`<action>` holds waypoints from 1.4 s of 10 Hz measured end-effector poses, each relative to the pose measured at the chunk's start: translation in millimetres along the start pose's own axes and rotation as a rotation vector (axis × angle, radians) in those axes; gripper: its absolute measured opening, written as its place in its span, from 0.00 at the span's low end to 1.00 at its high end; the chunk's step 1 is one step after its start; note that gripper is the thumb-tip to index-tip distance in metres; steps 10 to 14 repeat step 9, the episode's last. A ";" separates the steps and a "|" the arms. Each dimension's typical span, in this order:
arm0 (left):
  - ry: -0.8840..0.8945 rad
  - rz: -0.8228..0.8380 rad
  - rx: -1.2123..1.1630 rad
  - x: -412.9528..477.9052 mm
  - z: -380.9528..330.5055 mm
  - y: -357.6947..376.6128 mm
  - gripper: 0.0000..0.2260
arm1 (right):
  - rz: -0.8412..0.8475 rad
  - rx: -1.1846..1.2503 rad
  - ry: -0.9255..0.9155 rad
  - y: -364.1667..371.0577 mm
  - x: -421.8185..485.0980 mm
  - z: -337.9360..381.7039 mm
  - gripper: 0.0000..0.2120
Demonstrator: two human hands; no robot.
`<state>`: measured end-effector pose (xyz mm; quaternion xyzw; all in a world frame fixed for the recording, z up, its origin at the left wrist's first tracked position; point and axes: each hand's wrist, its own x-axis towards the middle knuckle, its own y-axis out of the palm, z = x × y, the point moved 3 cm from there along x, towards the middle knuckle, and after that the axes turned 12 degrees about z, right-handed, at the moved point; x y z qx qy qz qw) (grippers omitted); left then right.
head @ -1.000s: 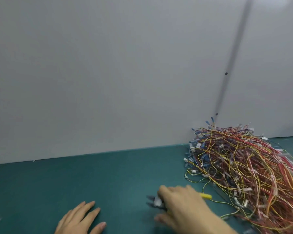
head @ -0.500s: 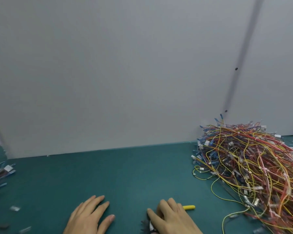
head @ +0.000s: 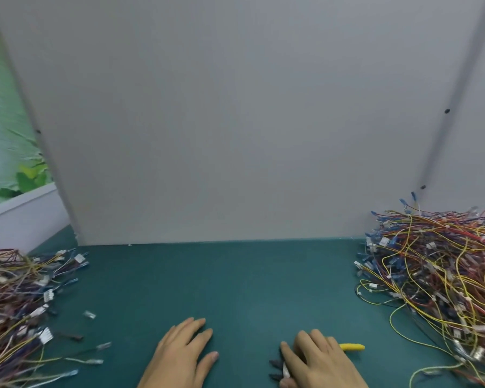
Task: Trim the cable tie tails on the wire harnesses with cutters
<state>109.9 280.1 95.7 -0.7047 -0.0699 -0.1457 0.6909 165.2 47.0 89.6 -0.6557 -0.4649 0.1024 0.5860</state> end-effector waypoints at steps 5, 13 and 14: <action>0.031 -0.116 -0.043 -10.5 3.8 4.5 0.37 | -0.045 0.021 0.115 3.9 -5.4 2.1 0.19; 0.082 -0.238 -0.073 -9.7 6.8 14.0 0.36 | -0.023 0.180 0.109 -12.2 -0.1 4.0 0.13; 0.082 -0.238 -0.073 -9.7 6.8 14.0 0.36 | -0.023 0.180 0.109 -12.2 -0.1 4.0 0.13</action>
